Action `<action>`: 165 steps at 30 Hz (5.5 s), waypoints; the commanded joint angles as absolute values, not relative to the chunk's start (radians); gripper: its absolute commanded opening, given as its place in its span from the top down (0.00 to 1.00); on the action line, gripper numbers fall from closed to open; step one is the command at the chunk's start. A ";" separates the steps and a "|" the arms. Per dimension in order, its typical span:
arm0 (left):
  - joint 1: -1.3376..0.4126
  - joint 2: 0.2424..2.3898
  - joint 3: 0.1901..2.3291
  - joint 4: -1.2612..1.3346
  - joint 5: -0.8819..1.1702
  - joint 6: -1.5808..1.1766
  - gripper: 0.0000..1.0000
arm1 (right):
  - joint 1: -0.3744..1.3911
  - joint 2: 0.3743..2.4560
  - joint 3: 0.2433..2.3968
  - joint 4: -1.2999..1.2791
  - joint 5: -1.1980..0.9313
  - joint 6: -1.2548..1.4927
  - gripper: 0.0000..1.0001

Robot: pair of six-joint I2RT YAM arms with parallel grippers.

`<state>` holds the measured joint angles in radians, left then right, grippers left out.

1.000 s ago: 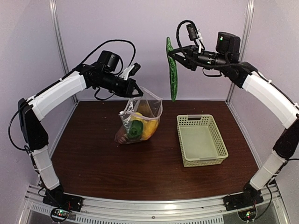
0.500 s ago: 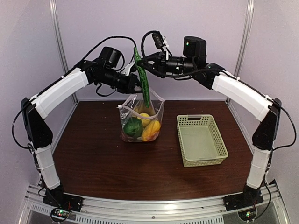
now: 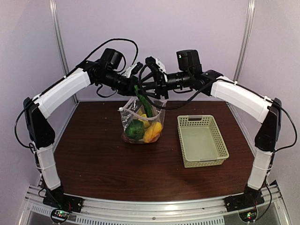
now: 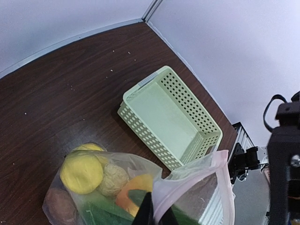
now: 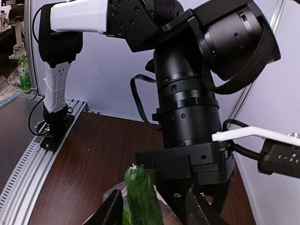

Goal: Place the food in the zip-top bag and seal the zipper
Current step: Place the fake vegetable in the zipper food storage bag, then adjust the fake vegetable in the zipper food storage bag.

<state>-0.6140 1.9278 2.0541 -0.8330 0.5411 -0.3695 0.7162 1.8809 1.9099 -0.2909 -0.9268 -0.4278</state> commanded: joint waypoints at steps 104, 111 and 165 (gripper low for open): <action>-0.609 1.782 1.847 -0.758 0.711 -0.270 0.95 | 1.053 2.015 2.191 -1.110 -0.173 -0.759 0.63; -0.609 1.784 1.842 -0.752 0.709 -0.273 0.95 | 1.069 2.042 2.196 -1.136 -0.153 -0.798 0.64; -0.609 1.755 1.823 -0.723 0.740 -0.298 0.95 | 1.006 1.818 2.016 -0.839 -0.144 -0.732 1.00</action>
<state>-0.6140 1.7912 1.8210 -0.7757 0.7261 -0.2920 1.0138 1.8141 2.0262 -0.8738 -0.0937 -0.7506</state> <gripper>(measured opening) 0.047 0.039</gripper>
